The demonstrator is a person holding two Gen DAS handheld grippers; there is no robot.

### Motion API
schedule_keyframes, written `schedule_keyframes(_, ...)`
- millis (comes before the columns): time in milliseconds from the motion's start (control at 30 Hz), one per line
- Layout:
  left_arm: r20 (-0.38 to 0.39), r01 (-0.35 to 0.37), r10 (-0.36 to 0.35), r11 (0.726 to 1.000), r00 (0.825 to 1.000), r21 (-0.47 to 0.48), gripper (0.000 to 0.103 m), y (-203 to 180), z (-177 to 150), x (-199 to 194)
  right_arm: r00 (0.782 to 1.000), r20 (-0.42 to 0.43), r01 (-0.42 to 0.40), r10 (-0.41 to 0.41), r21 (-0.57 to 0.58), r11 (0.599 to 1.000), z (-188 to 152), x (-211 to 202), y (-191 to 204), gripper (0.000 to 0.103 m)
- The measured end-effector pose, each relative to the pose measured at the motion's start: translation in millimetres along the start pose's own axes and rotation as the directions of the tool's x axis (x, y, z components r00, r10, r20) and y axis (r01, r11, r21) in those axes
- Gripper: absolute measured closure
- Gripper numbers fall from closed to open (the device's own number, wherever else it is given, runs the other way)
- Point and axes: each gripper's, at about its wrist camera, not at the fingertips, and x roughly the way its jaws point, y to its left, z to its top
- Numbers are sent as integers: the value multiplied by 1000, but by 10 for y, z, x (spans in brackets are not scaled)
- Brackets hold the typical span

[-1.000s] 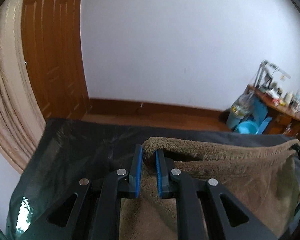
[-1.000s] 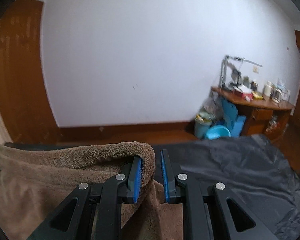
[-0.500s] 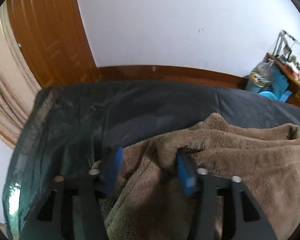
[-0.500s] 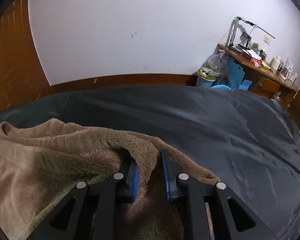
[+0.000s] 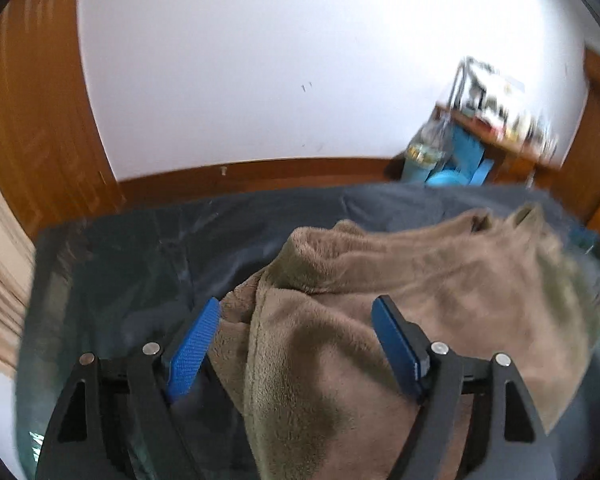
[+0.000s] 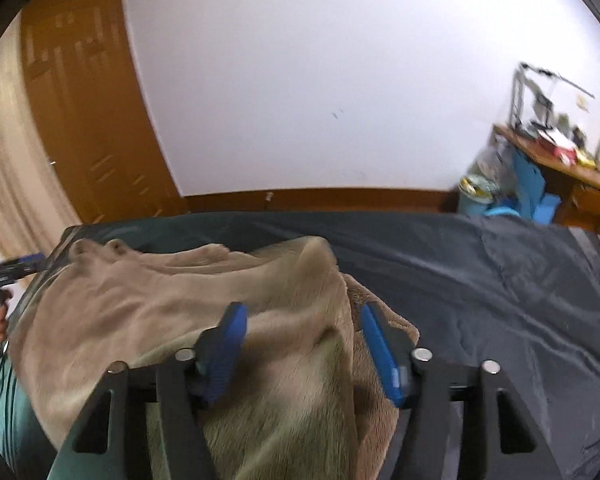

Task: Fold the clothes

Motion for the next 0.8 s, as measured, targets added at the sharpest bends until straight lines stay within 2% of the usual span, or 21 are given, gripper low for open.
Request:
schedule_keyframes(67,-6,-26,26,997,1000,74,21,-88,29,74,1000,-8,-7,6,-59,998,-45,-45,60,40)
schedule_keyframes(167,-26,-36,40,991,999,129,21,-130,76,194,999,-28,24,-28,-135,991,-16,30,74,40)
schedule_keyframes(267,-62,-18,26,993,998,114,21,-49,110,255,997,-75,21,-31,-134,991,99,227,-78,40)
schedule_keyframes(433,-129,31,-25,999,991,42,21,70,174,483,988,-151,-43,35,-54,998,295,642,-248,40)
schedule_keyframes(533,-156,42,-38,999,987,23,21,120,179,606,978,-200,-66,60,-25,997,281,892,-241,40)
schedule_keyframes(600,-171,54,-47,998,984,34,21,100,160,679,971,-237,-44,31,-50,998,218,1018,-182,41)
schedule_keyframes(667,-167,50,-40,997,985,57,29,44,133,709,969,-249,-20,0,-79,997,164,1085,-126,45)
schedule_keyframes(700,-163,42,-30,997,986,69,46,10,118,714,972,-235,-11,-10,-89,996,159,1059,-106,51)
schedule_keyframes(733,-162,36,-23,996,987,77,57,-27,106,711,975,-221,-3,-19,-98,995,158,1027,-88,64)
schedule_keyframes(767,-155,30,-17,996,988,84,63,-59,101,693,979,-201,8,-29,-105,994,159,978,-69,78)
schedule_keyframes(800,-141,18,-5,995,990,94,74,-83,106,659,982,-183,15,-35,-110,994,163,934,-49,83)
